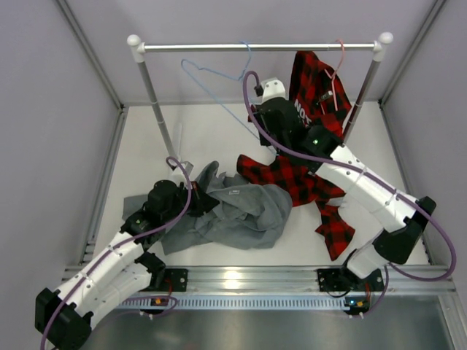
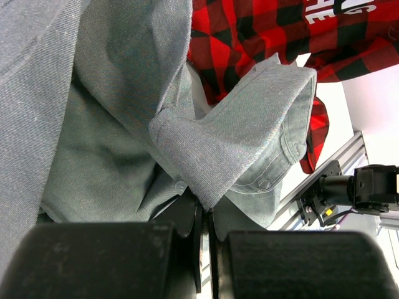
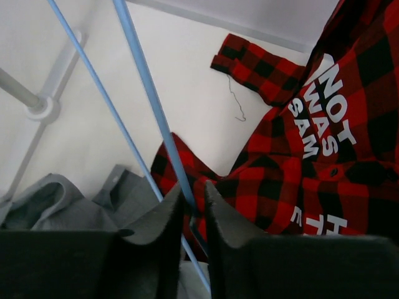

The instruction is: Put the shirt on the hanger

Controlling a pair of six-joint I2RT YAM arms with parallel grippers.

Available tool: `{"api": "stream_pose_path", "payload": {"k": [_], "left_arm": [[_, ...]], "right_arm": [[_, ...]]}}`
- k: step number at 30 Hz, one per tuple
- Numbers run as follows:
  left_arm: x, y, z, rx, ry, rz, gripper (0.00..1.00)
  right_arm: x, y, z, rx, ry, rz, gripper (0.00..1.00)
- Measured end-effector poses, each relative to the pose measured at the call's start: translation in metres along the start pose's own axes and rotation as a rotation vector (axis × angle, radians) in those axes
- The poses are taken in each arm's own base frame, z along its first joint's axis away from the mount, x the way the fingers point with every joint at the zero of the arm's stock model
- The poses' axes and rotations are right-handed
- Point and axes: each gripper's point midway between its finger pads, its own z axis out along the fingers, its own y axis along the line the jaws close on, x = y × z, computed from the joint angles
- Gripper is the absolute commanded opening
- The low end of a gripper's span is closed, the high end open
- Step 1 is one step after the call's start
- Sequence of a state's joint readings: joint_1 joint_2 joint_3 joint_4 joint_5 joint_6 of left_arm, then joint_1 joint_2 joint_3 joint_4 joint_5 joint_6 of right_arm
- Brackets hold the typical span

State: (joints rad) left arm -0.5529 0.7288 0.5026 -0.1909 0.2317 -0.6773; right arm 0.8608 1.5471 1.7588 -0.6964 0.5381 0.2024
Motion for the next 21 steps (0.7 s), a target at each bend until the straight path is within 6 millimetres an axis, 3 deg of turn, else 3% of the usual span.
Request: {"api": "stream_pose_path", "payload": {"k": [7,10,21], "left_arm": [[0.001,-0.001,0.0,0.005,0.004,0.0,0.0],[0.001,-0.001,0.0,0.006,0.005,0.001,0.0],[0.001,-0.001,0.0,0.009,0.007,0.014,0.0]], "right_arm": [[0.014,-0.002,-0.003,-0.015,0.013,-0.031,0.12],[0.016,-0.004,-0.007,-0.028,0.006,-0.036,0.18],[-0.001,-0.005,-0.007,-0.038,-0.059,-0.05,0.19]]}}
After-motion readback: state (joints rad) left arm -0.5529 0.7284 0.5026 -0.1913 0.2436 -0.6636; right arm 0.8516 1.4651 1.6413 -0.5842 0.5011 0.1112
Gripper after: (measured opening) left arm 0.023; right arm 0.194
